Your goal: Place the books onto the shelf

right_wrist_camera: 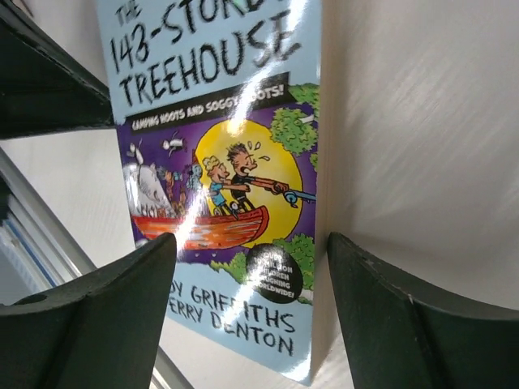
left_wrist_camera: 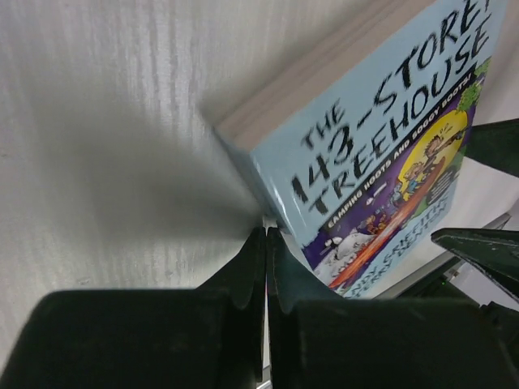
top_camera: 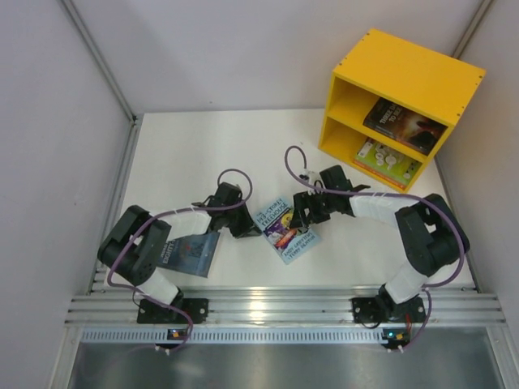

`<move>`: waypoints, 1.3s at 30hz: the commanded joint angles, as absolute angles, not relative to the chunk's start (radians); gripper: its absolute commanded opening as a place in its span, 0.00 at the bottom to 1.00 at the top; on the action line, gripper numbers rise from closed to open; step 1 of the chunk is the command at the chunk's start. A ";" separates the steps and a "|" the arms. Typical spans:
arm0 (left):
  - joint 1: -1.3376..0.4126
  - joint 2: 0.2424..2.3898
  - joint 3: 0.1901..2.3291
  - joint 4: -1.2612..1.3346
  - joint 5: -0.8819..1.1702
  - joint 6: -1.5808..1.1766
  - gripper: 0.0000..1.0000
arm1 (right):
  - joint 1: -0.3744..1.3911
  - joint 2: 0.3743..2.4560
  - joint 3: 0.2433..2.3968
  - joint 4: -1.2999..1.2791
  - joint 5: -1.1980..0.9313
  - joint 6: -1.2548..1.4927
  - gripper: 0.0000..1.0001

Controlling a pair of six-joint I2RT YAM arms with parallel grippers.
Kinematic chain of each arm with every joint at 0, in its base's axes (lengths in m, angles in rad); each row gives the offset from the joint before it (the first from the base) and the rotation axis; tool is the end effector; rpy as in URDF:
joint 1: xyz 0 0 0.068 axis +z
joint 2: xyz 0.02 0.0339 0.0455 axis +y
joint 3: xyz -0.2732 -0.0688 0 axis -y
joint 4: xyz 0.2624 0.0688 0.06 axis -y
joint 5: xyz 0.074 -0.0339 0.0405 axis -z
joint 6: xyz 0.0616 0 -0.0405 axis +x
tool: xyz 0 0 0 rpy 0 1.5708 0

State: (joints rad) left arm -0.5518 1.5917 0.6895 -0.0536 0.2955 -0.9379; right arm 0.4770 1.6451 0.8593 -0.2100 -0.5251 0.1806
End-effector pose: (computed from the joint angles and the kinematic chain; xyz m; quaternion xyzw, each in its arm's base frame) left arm 0.2564 -0.1789 0.1094 -0.1371 0.9337 -0.3061 0.1250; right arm 0.2856 0.1824 0.1359 -0.2095 0.9051 0.3240 0.1788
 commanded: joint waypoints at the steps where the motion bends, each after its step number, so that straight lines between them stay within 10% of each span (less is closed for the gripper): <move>1: -0.568 1.646 0.703 -0.008 0.265 -0.950 0.00 | 0.503 1.609 0.790 -0.036 -0.603 0.319 0.73; 7: -0.584 1.649 0.709 -0.008 0.256 -0.954 0.00 | 0.503 1.609 0.707 0.167 -0.657 0.462 0.53; 14: -0.584 1.605 0.745 -0.080 0.227 -0.919 0.00 | 0.489 1.605 0.719 0.173 -0.609 0.494 0.00; 19: -0.540 1.488 0.790 -0.215 0.192 -0.848 0.55 | 0.436 1.586 0.683 0.259 -0.745 0.528 0.00; 23: -0.436 1.370 0.716 -0.131 0.302 -0.838 0.71 | 0.394 1.537 0.644 0.320 -0.840 0.558 0.00; 39: -0.411 1.354 0.673 -0.008 0.425 -0.834 0.75 | 0.360 1.499 0.569 0.604 -0.997 0.745 0.00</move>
